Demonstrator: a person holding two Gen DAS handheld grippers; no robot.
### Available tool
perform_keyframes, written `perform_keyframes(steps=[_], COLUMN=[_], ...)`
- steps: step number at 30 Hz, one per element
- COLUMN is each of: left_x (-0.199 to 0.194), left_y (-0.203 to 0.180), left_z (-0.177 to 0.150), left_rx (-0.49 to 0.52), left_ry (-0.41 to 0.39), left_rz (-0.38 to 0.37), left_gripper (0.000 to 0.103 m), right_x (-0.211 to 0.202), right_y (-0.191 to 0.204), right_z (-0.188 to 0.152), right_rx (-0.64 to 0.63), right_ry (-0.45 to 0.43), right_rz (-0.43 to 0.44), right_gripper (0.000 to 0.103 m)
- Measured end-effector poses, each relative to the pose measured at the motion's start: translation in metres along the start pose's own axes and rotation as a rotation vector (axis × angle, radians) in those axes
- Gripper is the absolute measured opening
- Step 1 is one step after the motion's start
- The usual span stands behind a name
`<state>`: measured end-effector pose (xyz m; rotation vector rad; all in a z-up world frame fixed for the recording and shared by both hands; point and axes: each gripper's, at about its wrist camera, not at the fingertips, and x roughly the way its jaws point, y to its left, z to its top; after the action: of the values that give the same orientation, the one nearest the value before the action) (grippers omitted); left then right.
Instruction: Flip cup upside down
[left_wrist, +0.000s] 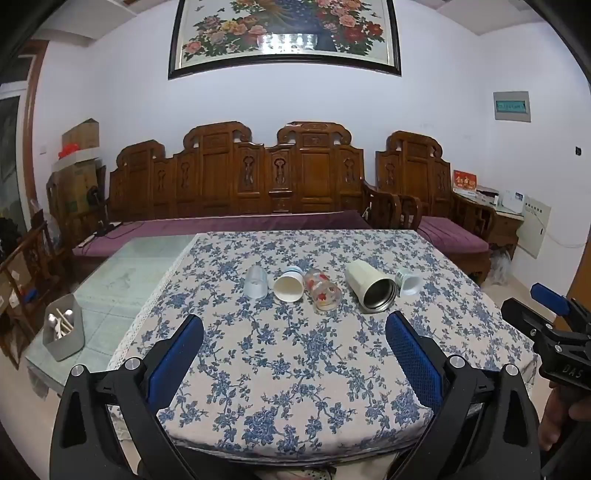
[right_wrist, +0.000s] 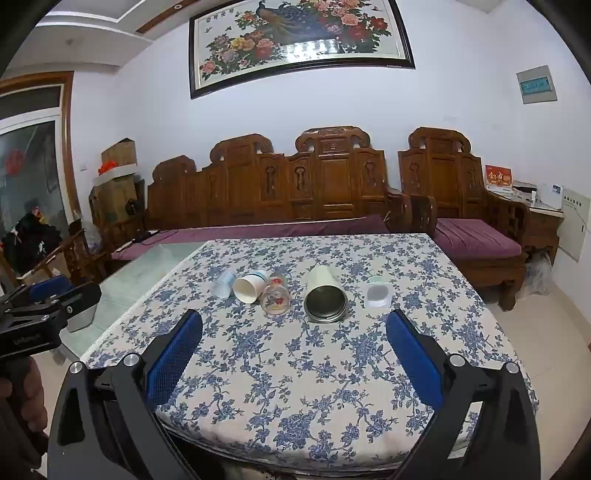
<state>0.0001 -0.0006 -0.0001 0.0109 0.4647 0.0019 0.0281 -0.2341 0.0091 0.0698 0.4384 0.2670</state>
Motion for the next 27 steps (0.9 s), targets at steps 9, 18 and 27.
perform_keyframes(steps=[9,18,27], left_x=[-0.0026,-0.0034,-0.0043], left_y=[0.0007,-0.0025,-0.0016], left_z=[-0.0001,0.0051,0.0035], left_rx=[-0.006,-0.009,-0.01], left_ry=[0.0,-0.002,-0.007], left_rz=[-0.006,-0.007,-0.008], left_gripper=[0.095,0.095,0.095], right_x=[-0.0005,-0.0004,-0.0006], right_y=[0.0002,0.0,0.0], right_z=[0.0004,0.0002,0.0003], right_rx=[-0.002,-0.002,-0.002], right_ry=[-0.003,-0.004,-0.005], right_rz=[-0.001,-0.001,-0.001], right_gripper=[0.1,0.1,0.1])
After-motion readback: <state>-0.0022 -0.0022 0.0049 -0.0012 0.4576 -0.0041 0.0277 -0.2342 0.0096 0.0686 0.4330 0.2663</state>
